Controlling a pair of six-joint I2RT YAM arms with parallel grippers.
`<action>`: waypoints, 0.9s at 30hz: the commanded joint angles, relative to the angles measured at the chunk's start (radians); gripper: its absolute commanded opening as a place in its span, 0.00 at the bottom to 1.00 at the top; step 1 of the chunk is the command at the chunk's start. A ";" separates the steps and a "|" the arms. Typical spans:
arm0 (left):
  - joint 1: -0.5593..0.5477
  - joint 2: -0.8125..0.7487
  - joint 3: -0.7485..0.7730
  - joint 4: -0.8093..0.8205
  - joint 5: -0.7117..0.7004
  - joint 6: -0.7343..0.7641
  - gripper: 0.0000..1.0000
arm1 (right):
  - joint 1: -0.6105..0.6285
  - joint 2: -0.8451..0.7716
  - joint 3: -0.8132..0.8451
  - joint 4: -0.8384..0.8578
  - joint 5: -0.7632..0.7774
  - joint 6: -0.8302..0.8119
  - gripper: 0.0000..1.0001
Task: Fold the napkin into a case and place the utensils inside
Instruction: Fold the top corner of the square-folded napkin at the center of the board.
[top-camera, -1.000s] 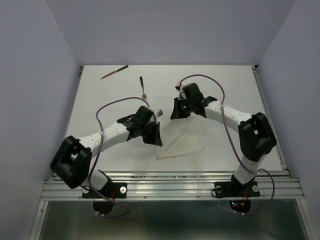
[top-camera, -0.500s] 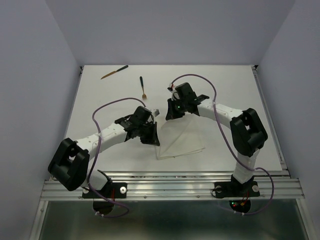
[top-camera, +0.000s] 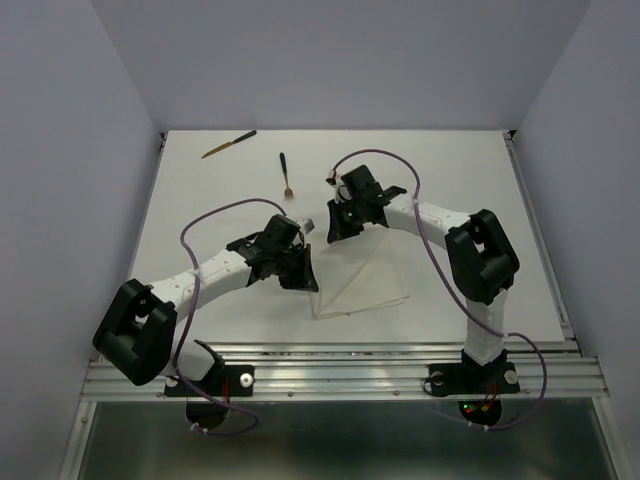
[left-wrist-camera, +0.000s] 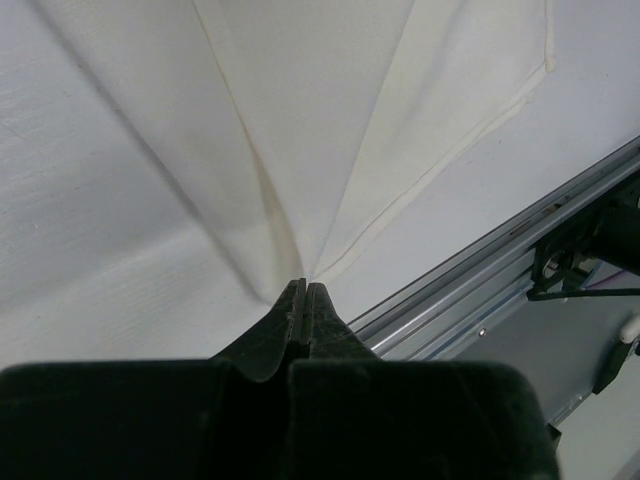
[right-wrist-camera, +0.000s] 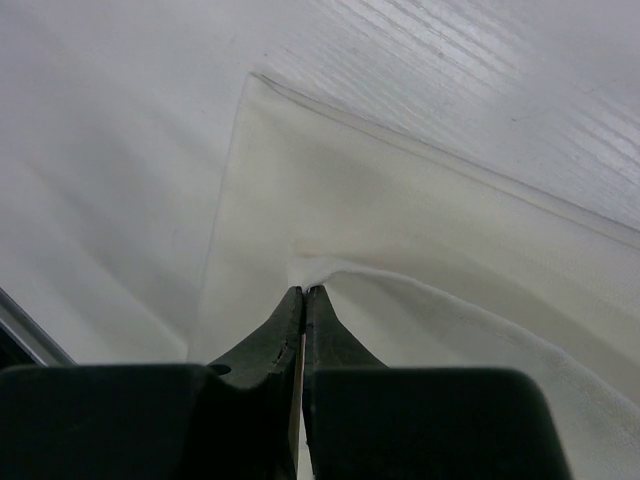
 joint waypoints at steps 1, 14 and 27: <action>0.005 -0.036 -0.017 0.036 -0.004 -0.023 0.00 | 0.021 0.010 0.055 -0.015 -0.015 -0.031 0.01; 0.014 -0.055 -0.026 0.059 -0.033 -0.069 0.00 | 0.039 0.041 0.108 -0.043 -0.034 -0.057 0.01; 0.014 -0.036 -0.094 0.171 0.011 -0.127 0.00 | 0.039 -0.043 0.062 -0.025 -0.051 -0.063 0.01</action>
